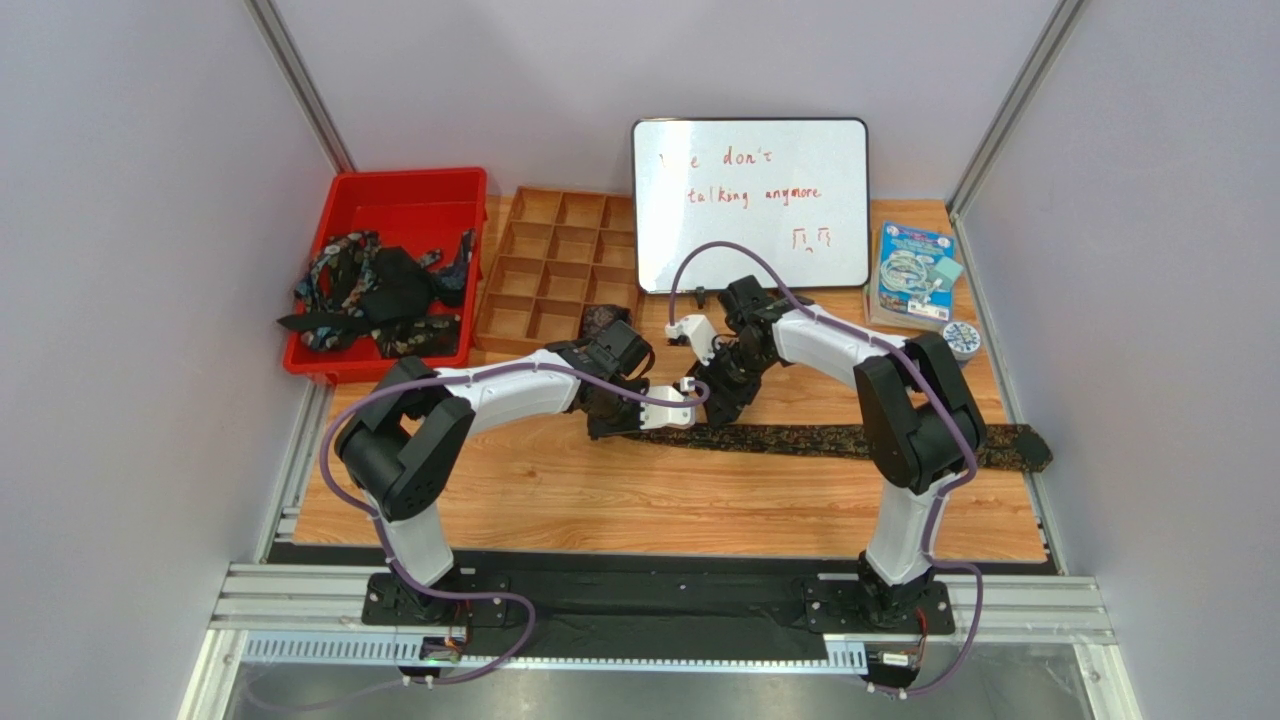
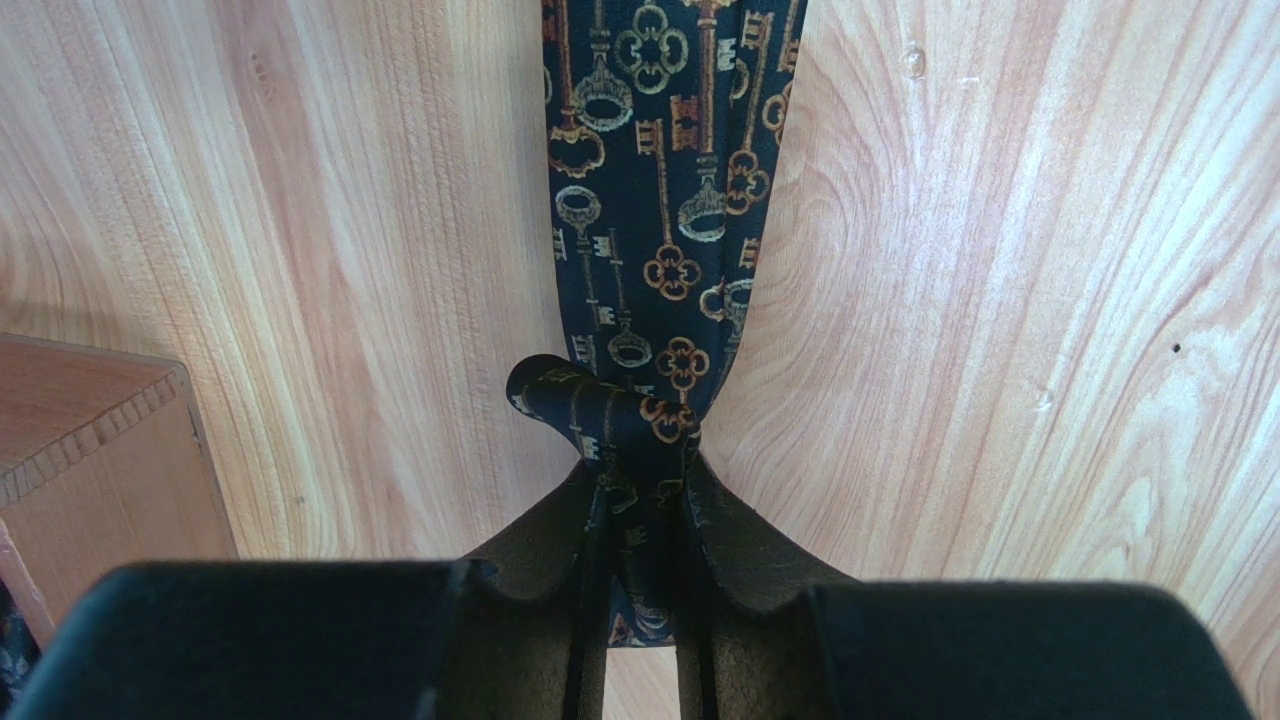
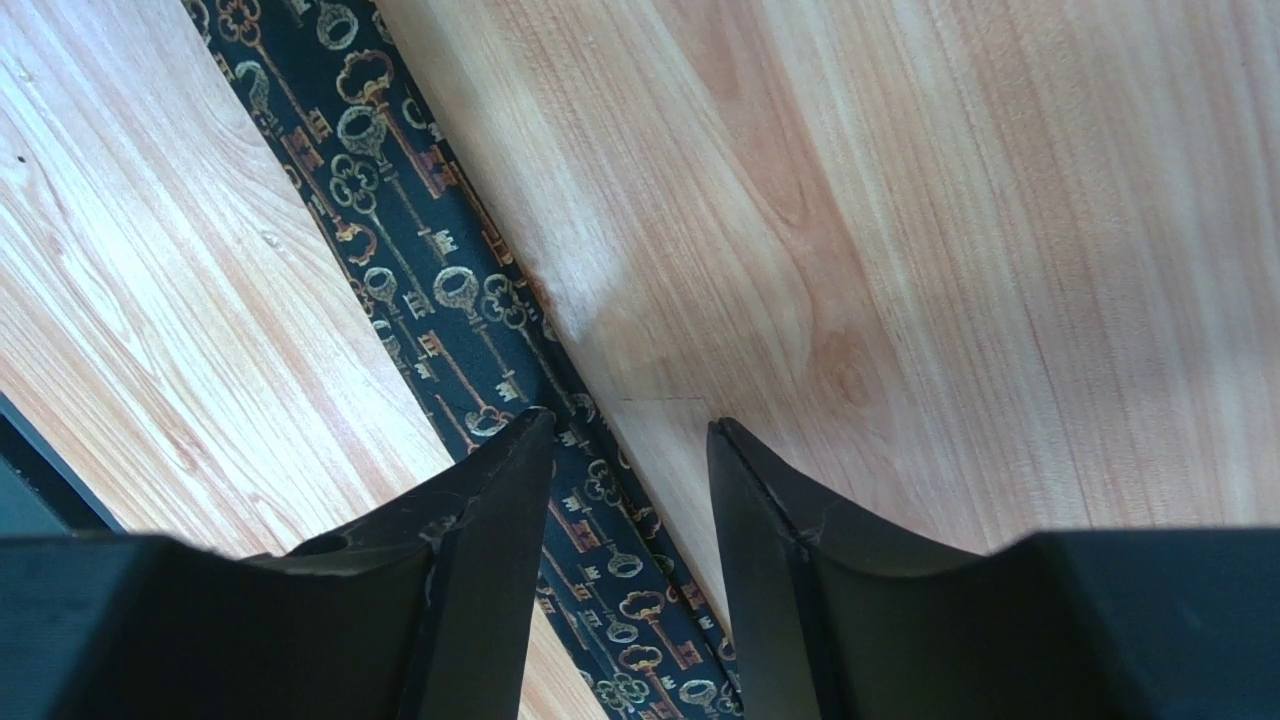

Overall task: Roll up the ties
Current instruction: Roll the tie at the center of the board.

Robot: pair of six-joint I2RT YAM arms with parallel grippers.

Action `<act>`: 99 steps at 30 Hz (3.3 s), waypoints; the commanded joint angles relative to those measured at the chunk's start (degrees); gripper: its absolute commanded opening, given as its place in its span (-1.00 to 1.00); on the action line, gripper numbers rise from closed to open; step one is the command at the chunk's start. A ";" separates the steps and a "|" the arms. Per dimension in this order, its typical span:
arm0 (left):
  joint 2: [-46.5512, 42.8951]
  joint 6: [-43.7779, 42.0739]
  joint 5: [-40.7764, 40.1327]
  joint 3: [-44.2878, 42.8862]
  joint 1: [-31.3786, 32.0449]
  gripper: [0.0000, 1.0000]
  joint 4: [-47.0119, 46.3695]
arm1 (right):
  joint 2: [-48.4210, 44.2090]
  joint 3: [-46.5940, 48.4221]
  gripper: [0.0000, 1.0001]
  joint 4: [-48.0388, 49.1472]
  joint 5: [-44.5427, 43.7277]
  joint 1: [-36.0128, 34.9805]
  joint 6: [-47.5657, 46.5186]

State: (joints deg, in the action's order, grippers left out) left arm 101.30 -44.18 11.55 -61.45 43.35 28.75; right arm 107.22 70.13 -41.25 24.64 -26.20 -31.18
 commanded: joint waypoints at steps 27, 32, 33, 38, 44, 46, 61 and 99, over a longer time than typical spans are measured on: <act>-0.57 -0.38 2.95 0.89 -0.02 -0.56 1.22 | -2.55 -12.65 -0.24 37.90 28.18 2.47 78.55; -0.49 -0.29 2.95 0.98 0.06 -0.56 1.22 | 0.09 -11.51 -0.21 40.20 26.86 -0.69 79.52; -0.49 -0.29 2.95 0.90 0.06 -0.55 1.22 | 0.70 -11.33 -0.21 40.11 26.51 -1.05 79.52; -0.40 -0.29 2.95 0.98 -0.02 -0.55 1.31 | 3.69 -10.63 -0.23 42.73 25.81 -1.75 80.31; -0.22 -0.29 2.95 0.81 0.06 -0.55 1.39 | 4.23 -12.21 -0.24 49.32 25.45 -2.72 84.87; -0.13 -0.38 2.86 0.81 -0.02 -0.55 1.48 | 4.58 -12.56 -0.24 50.74 25.10 -3.25 85.76; -0.05 -0.11 2.78 0.63 -0.02 -0.53 1.66 | 7.65 -12.39 -0.59 49.26 24.40 -4.39 84.27; -5.66 -2.49 14.10 -1.30 -7.41 -0.18 6.93 | 10.73 -10.01 -1.00 38.09 18.07 -3.34 72.57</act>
State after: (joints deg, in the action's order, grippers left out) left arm 97.71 -46.72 22.61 -59.66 35.55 35.86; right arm 116.07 59.22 -2.94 48.01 -29.91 43.44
